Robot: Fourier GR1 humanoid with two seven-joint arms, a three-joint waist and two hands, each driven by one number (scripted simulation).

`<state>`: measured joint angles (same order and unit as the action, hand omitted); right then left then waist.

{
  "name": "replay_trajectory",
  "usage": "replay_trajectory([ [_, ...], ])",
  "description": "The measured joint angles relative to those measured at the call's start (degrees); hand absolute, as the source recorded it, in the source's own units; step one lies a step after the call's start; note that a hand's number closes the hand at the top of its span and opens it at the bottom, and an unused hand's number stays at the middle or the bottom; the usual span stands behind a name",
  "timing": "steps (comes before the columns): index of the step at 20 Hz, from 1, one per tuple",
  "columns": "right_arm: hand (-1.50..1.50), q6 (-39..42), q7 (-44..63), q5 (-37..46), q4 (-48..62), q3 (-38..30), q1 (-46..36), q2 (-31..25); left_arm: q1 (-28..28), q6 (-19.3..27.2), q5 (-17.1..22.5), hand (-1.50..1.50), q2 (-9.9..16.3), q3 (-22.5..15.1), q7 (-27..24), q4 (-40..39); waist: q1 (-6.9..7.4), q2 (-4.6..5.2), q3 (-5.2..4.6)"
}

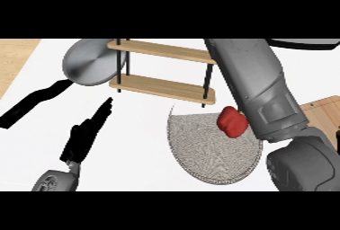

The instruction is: Pick the cupcake from the placemat and place it in the tiered shelf

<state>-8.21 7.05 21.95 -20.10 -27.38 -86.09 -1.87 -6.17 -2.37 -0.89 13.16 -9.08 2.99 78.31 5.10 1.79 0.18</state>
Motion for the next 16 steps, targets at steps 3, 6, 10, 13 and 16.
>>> replay_trajectory([
  [3,-1.5,-4.88,-2.25,-1.81,-0.7,-2.58,-0.31,-0.6,0.54,0.32,-0.16,0.0,-0.12,0.21,-0.57,-0.04,-0.47,-0.17,-0.08],
  [6,-1.5,-9.62,-4.17,-2.86,-1.45,-4.8,-0.16,-3.26,1.08,0.32,-0.19,0.0,-0.05,0.31,-0.89,0.38,-0.84,-0.24,-0.1],
  [10,-1.5,-13.58,-4.4,-3.46,-1.61,-6.92,1.0,-8.72,2.29,0.39,0.03,0.0,0.32,1.03,-1.33,0.74,-1.9,-0.63,-0.1],
  [13,-1.5,-14.21,-3.22,-3.32,-0.57,-7.6,2.3,-13.36,2.74,0.06,0.37,0.0,0.55,1.49,-1.12,0.79,-2.55,-0.83,-0.07],
  [16,-1.5,-10.36,-3.65,-4.05,-0.27,-8.1,5.32,-18.06,3.62,0.26,0.28,0.0,0.58,1.87,-1.5,1.07,-3.32,-1.14,-0.03],
])
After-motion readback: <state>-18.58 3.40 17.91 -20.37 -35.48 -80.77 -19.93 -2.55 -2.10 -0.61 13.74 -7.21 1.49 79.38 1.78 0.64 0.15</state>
